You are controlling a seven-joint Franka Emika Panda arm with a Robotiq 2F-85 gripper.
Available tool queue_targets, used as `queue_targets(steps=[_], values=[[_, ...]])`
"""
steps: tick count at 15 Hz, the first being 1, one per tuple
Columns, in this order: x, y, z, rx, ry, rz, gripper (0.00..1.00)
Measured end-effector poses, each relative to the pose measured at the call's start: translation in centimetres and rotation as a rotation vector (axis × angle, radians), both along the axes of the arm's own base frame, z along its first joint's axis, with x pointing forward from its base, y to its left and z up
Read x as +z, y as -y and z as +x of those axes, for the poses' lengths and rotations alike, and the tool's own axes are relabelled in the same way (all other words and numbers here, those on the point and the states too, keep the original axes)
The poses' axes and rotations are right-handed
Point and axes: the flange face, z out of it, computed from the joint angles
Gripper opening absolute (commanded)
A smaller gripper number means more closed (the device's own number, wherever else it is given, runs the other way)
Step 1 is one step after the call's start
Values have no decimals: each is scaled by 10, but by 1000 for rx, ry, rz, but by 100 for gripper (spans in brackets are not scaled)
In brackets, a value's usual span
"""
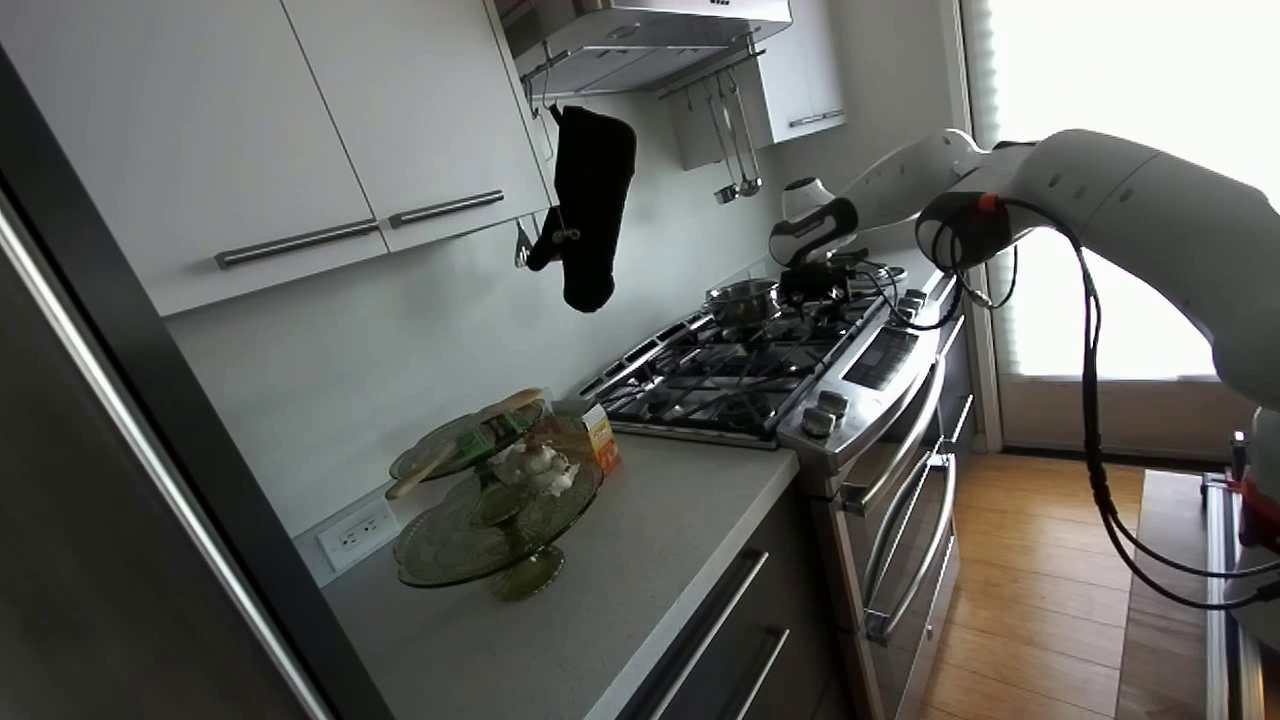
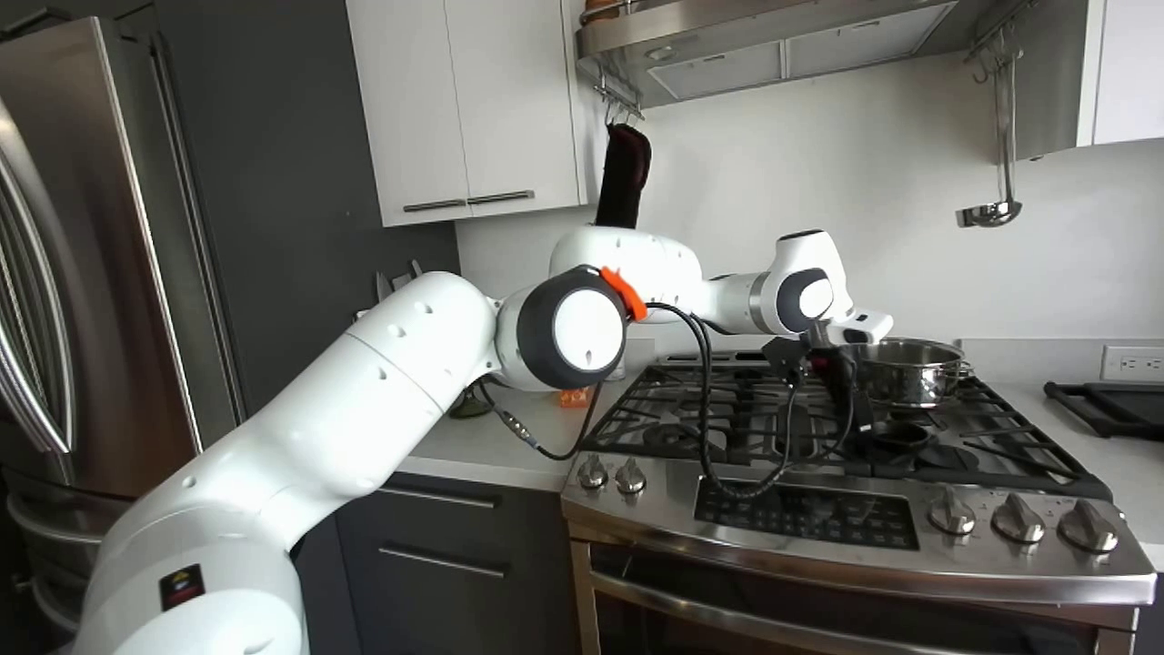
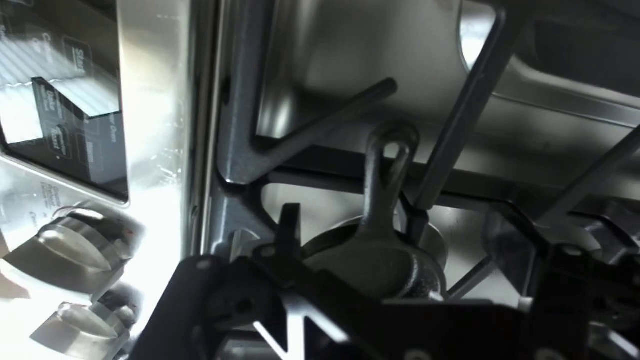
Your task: Place the small black pan on the back right plate of the stove
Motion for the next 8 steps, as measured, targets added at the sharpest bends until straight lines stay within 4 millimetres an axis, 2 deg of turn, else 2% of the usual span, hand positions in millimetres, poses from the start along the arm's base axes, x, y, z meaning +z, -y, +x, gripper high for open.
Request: queue_targets(steps=[4, 5, 6, 8], values=[[10, 5, -7, 67, -42, 7, 100], [14, 6, -10, 95, -55, 10, 91], [19, 8, -14, 126, -73, 17, 74], [28, 10, -23, 192, -118, 39, 58]])
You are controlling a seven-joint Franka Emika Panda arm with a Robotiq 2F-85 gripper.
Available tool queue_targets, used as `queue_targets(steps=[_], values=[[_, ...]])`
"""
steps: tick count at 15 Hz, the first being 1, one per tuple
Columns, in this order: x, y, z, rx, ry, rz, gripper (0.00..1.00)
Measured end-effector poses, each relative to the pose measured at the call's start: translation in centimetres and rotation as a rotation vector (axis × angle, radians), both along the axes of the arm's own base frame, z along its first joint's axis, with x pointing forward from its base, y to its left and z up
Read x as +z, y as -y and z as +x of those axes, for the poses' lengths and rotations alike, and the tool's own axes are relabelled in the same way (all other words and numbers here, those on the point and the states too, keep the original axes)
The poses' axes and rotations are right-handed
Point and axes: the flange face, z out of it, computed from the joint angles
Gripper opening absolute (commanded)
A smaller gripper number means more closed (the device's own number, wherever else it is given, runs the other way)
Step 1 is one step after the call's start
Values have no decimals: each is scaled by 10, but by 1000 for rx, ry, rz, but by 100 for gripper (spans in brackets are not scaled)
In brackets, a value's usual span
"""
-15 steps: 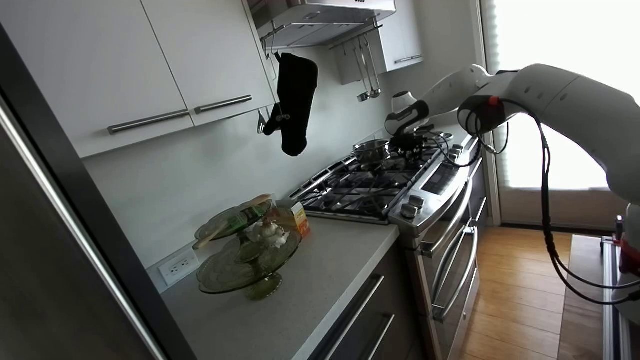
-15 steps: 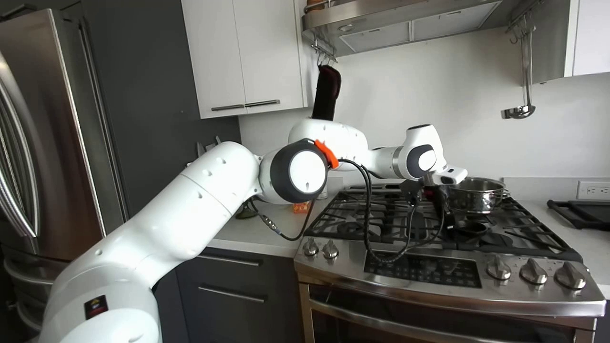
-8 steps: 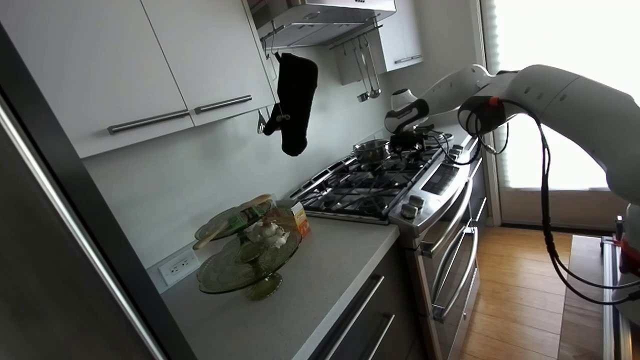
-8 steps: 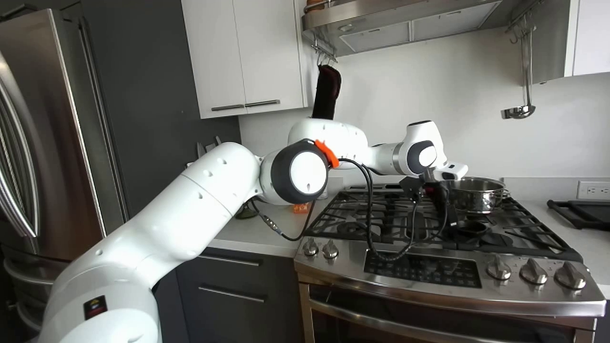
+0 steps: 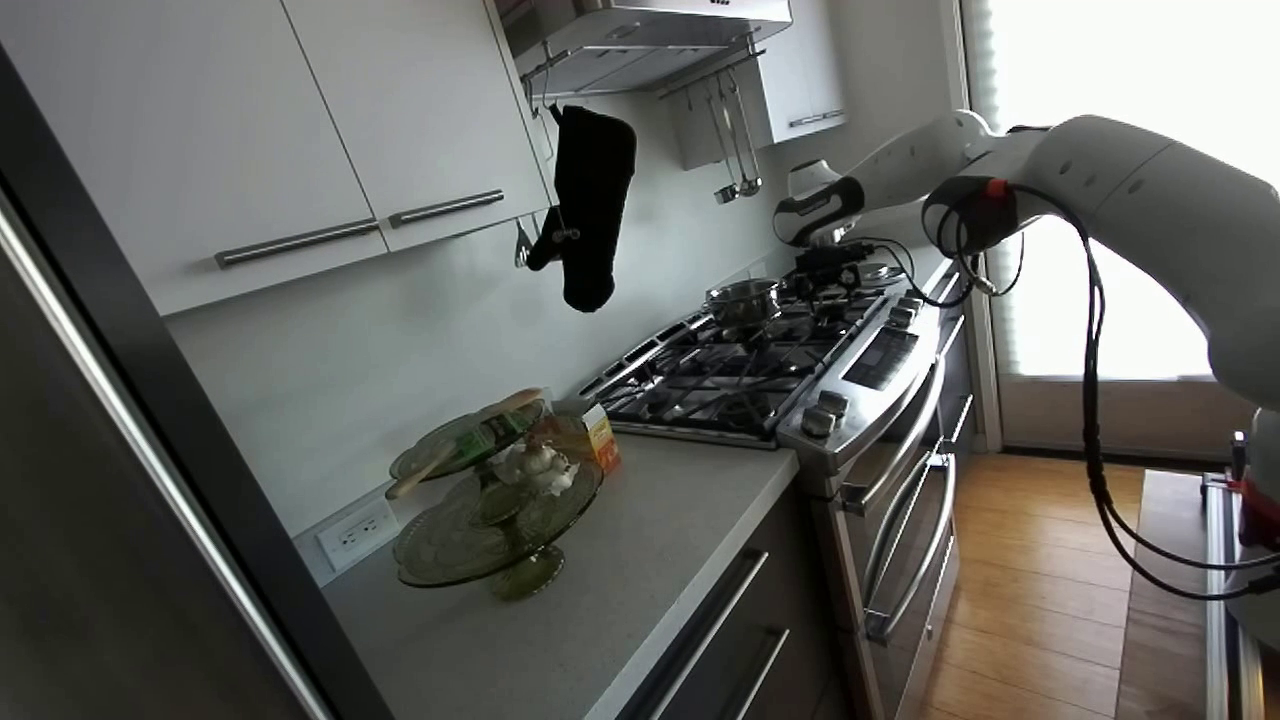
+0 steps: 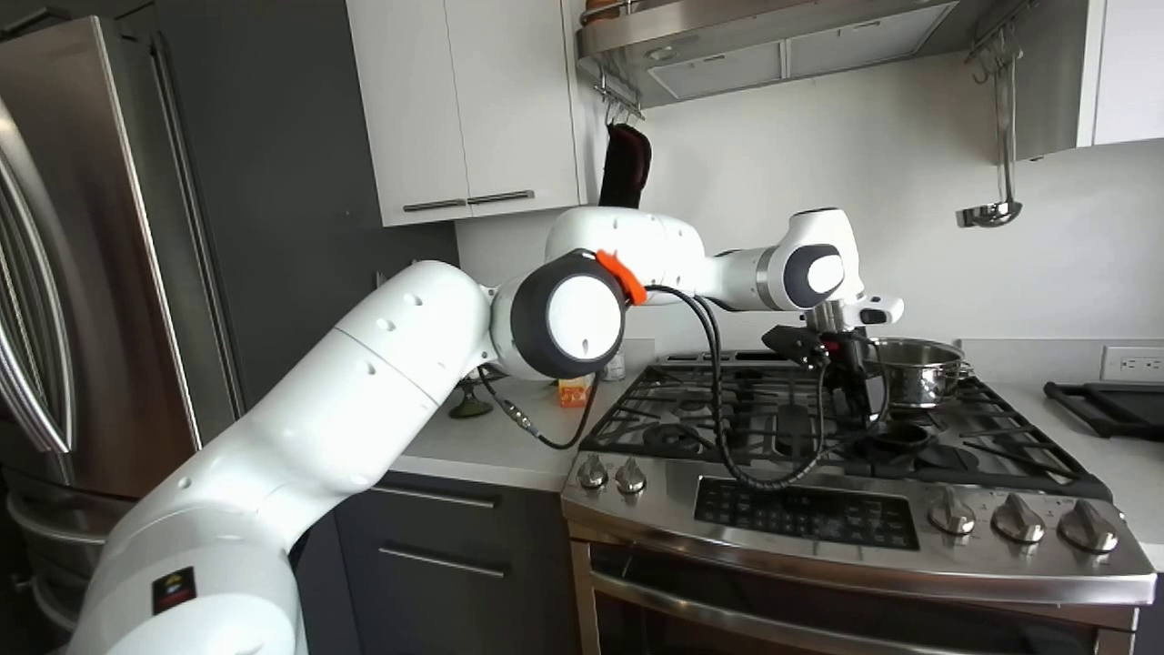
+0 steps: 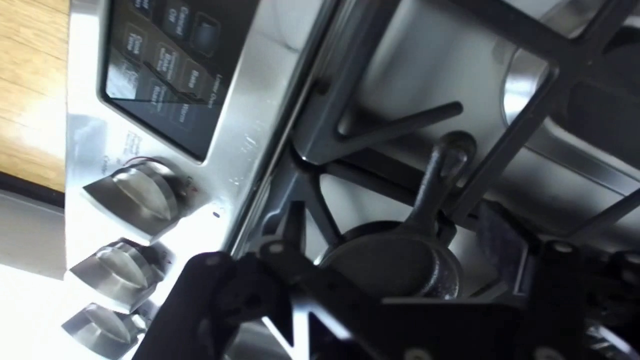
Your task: Place the small black pan on the back right plate of the stove
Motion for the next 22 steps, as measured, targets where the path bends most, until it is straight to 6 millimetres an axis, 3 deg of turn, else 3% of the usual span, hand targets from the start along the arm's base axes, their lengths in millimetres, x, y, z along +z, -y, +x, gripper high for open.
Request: queue_targets(steps=[4, 8, 15, 22], values=[[7, 1, -13, 126, -84, 41, 27], [-3, 1, -16, 158, -114, 59, 1], [-31, 0, -10, 136, -115, 94, 0], [-33, 6, -1, 56, -29, 82, 0]])
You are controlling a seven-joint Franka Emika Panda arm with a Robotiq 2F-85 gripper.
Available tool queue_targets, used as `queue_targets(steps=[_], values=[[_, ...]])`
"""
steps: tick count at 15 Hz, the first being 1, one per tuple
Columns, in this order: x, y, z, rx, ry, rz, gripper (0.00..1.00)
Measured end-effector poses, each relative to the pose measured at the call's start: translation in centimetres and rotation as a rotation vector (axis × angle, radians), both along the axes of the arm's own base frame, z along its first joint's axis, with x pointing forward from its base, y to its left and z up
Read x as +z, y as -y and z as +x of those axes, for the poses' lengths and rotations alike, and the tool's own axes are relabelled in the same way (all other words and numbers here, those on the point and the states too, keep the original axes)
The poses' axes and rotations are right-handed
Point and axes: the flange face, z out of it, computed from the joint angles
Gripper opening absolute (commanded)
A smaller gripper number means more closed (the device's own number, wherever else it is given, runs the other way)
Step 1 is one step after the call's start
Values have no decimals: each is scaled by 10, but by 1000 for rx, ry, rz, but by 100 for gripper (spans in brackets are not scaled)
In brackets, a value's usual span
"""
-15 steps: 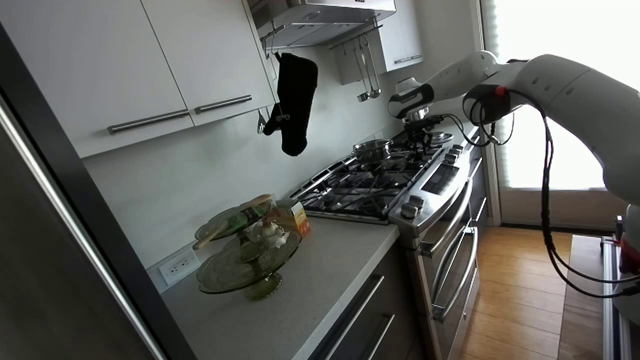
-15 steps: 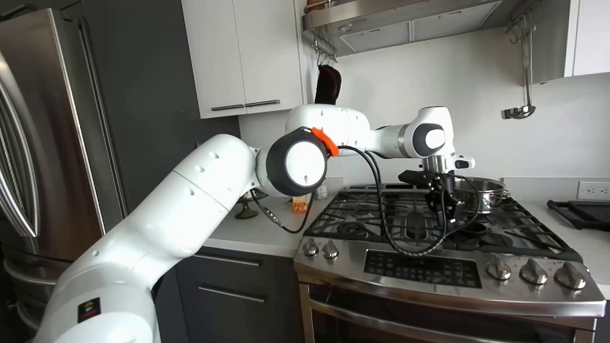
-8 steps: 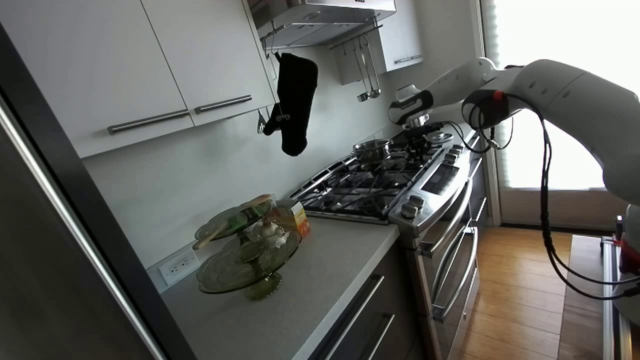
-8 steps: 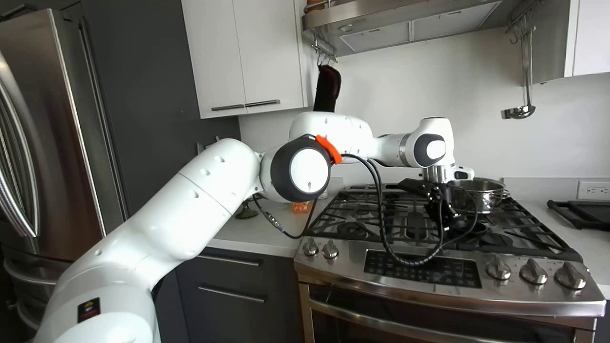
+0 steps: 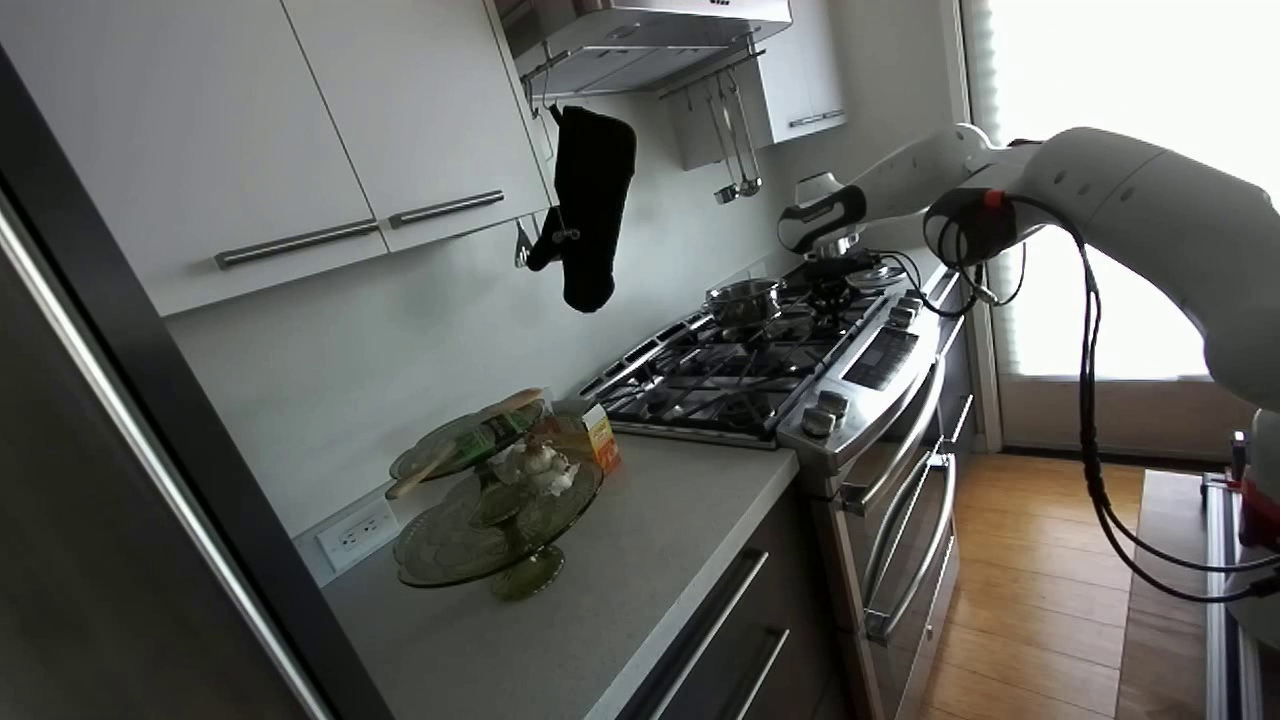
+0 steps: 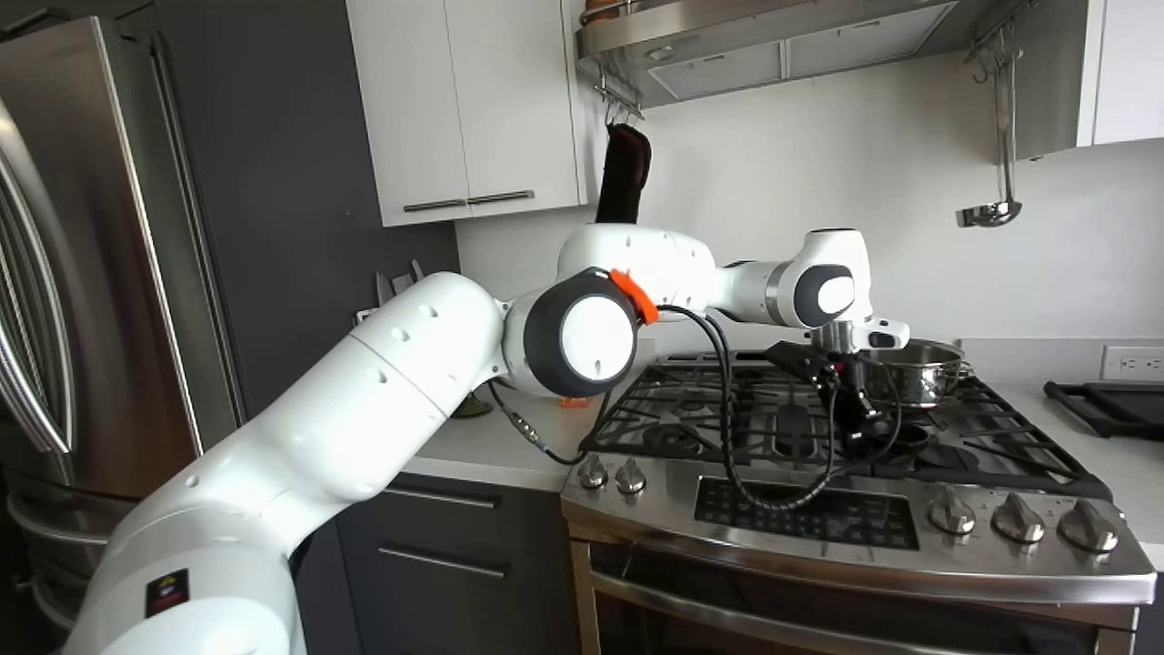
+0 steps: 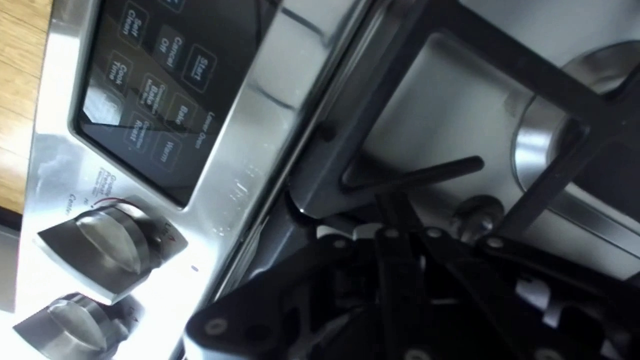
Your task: Place the small black pan on the back right plate of the stove
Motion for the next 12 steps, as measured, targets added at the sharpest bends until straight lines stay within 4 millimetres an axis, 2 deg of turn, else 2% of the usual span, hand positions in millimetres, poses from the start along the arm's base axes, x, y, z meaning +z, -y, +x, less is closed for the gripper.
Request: queue_targets(steps=[12], values=[[-10, 9, 18, -162, 136, -48, 0]])
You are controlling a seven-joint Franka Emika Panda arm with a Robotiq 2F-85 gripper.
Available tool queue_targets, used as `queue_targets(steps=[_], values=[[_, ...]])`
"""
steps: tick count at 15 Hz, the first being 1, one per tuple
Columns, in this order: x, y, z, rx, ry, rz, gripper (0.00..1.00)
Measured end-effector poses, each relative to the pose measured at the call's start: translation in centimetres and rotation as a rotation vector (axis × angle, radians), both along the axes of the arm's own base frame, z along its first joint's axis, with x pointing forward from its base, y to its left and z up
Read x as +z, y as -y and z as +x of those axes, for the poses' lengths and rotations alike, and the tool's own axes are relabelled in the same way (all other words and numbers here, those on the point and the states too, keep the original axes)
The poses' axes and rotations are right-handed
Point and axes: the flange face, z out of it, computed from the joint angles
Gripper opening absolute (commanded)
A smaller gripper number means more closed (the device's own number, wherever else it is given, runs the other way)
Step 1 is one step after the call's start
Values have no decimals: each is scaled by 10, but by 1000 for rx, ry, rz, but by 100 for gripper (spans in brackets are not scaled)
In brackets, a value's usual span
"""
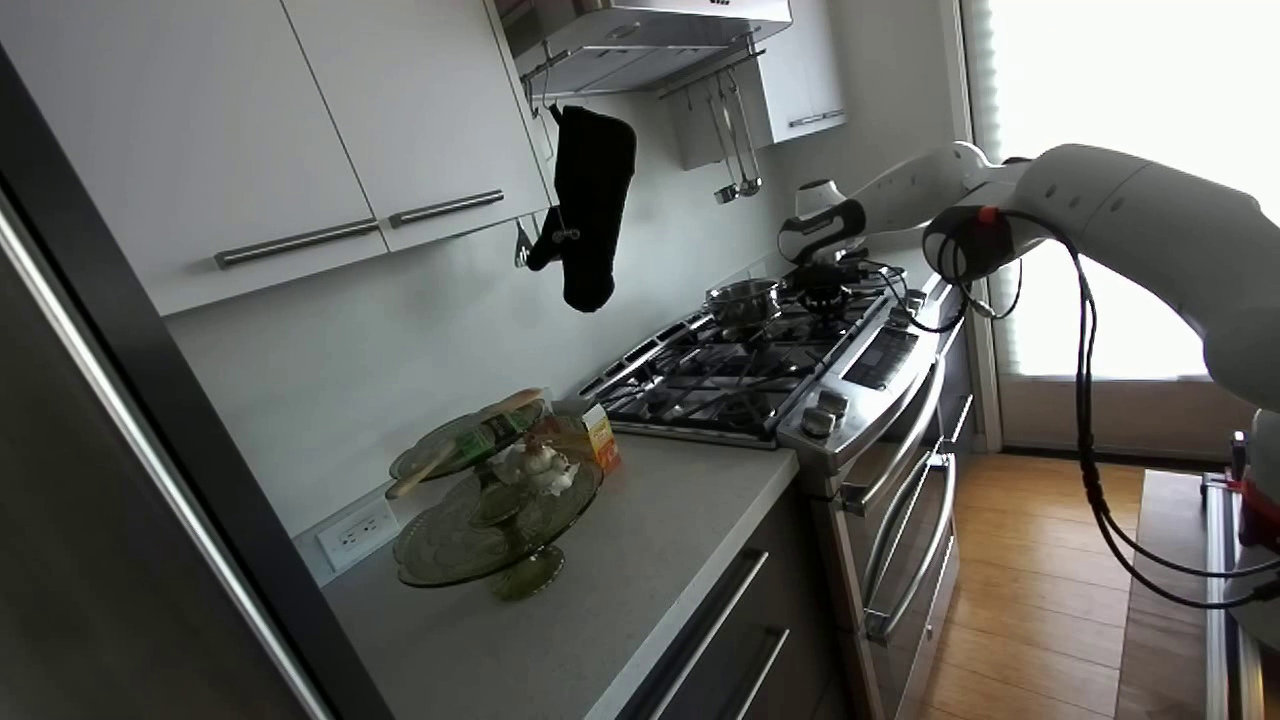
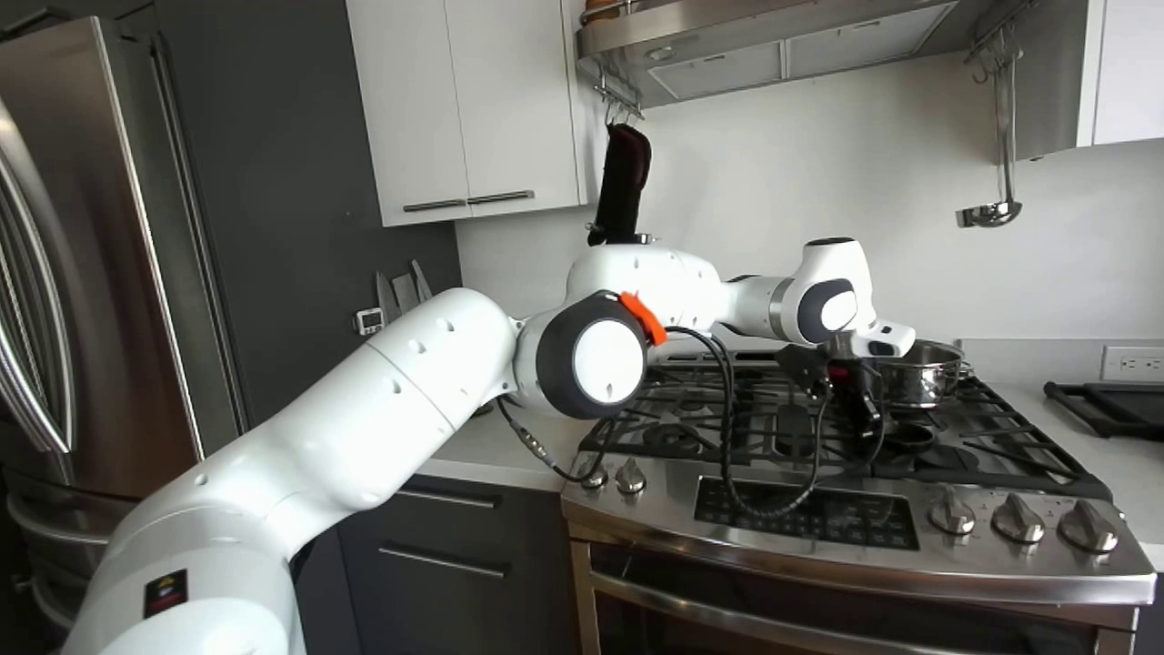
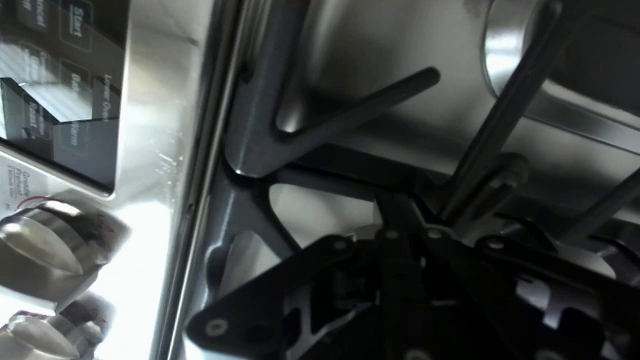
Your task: Place the small black pan on the back right plate of the stove
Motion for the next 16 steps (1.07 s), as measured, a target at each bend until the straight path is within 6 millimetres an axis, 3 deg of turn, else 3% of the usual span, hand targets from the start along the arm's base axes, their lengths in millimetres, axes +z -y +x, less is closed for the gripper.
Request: queue_targets(steps=[7, 16], values=[[-1, 4, 5, -68, 46, -10, 0], [-3, 10, -3, -73, -4, 0, 0]])
